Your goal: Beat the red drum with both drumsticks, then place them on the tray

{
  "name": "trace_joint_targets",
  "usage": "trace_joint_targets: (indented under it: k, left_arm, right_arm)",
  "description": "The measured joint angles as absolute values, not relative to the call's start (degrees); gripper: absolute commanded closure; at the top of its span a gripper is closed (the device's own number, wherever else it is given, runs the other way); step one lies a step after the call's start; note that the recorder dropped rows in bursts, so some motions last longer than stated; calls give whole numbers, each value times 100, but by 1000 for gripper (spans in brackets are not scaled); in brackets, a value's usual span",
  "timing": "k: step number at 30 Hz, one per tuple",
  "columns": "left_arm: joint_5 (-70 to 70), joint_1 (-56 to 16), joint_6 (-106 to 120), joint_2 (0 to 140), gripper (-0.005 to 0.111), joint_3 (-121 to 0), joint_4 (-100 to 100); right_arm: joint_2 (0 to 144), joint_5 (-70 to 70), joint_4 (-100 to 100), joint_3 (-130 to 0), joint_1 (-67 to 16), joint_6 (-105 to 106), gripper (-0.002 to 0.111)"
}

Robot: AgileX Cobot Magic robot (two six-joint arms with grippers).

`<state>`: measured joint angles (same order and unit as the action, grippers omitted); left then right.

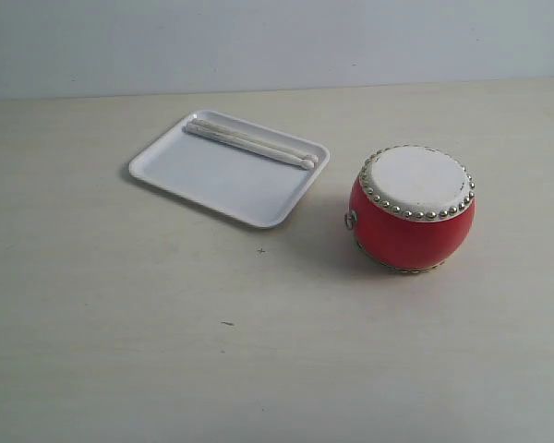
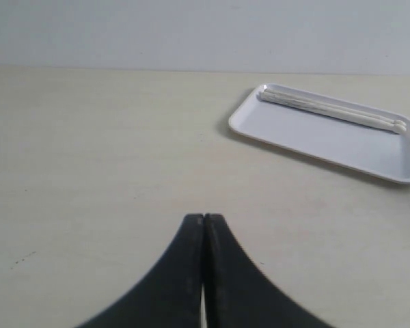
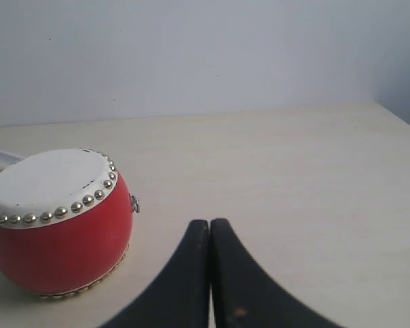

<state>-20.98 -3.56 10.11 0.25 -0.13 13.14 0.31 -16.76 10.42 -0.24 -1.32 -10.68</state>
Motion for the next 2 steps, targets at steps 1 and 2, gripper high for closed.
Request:
trace_joint_targets:
  k: [1, 2]
  left_arm:
    - [-2098, -356, 1011, 25, 107, -13, 1314]
    - [-2098, -356, 1011, 25, 107, -13, 1314]
  right_arm:
    - [31, -1676, 1042, -24, -132, -1068, 108]
    - [31, -1676, 1042, -24, -132, -1068, 108]
